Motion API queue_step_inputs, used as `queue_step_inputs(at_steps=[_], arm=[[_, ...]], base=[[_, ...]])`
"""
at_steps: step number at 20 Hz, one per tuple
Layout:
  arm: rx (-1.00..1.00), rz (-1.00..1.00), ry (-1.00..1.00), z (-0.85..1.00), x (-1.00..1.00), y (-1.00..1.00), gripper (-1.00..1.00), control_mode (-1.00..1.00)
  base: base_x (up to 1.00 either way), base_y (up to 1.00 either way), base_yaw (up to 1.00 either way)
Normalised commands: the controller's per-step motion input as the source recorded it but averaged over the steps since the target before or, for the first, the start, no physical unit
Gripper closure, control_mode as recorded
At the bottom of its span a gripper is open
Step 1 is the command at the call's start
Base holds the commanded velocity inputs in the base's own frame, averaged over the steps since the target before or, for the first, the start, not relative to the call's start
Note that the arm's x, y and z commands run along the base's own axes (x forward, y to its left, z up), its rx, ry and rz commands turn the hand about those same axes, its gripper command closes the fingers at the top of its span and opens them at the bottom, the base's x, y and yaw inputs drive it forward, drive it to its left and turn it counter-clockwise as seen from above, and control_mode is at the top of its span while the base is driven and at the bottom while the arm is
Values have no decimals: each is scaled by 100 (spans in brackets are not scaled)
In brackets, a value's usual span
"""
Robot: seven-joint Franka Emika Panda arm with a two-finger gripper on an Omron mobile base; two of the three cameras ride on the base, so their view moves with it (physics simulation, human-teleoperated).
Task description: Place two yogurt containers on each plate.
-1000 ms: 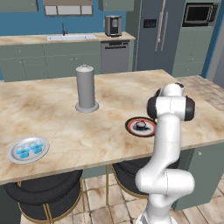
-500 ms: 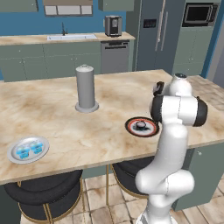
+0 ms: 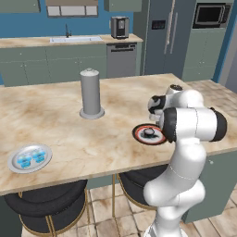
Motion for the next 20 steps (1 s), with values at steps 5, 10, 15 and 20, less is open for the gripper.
queue_step_inputs(at_steps=[5,10,15,20], arm=[[0,4,0,-27,0,11,100,-100],[-2,1,0,-25,1,0,100,-100],[-1,0,0,-7,11,0,-100,-100],[0,0,0,0,-1,0,-100,-100]], base=[[0,0,0],[0,0,0],[0,0,0],[0,0,0]])
